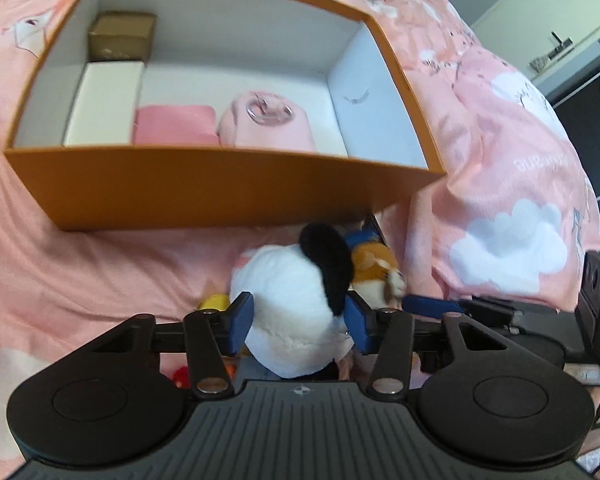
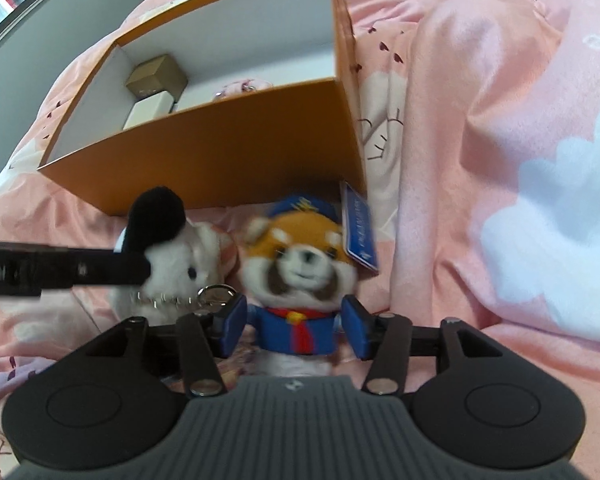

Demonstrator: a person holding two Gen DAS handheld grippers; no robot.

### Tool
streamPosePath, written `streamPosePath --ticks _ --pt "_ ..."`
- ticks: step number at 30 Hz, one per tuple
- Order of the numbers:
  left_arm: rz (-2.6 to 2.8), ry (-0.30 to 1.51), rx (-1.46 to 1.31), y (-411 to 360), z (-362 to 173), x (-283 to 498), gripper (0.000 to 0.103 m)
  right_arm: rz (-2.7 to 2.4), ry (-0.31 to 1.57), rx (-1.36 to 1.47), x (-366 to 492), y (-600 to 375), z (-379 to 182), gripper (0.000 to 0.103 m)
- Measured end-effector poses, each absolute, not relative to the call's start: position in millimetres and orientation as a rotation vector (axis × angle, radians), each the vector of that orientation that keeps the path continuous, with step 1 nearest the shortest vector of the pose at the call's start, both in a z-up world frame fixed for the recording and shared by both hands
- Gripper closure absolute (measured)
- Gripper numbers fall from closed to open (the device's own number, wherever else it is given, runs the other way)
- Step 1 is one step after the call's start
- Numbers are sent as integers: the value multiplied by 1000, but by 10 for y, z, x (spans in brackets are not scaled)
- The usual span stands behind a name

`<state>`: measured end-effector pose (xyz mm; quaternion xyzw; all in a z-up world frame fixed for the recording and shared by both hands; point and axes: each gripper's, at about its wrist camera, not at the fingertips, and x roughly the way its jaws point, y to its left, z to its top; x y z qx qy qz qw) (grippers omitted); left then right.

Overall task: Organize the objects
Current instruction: 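Grasp the white plush toy with the left tool while the right tool grasps the fox plush, then lift the white plush with the left tool while the right tool lifts the fox plush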

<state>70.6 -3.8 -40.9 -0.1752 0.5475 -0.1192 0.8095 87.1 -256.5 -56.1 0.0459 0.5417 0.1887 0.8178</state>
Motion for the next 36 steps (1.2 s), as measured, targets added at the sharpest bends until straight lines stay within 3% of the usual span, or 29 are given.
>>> streamPosePath --ticks 14,21,26,36 --pt "-239 1174 -407 83 -408 738 50 386 1129 21 947 -2358 -486 48" --pt "-253 1214 -453 131 -429 822 51 506 1089 -29 909 -2113 -430 79" --pt "-233 1231 -388 87 -418 942 34 507 1103 -13 974 -2089 -482 79" --pt "-266 1348 -372 -85 -662 1205 24 504 1114 4 987 -2095 -538 80"
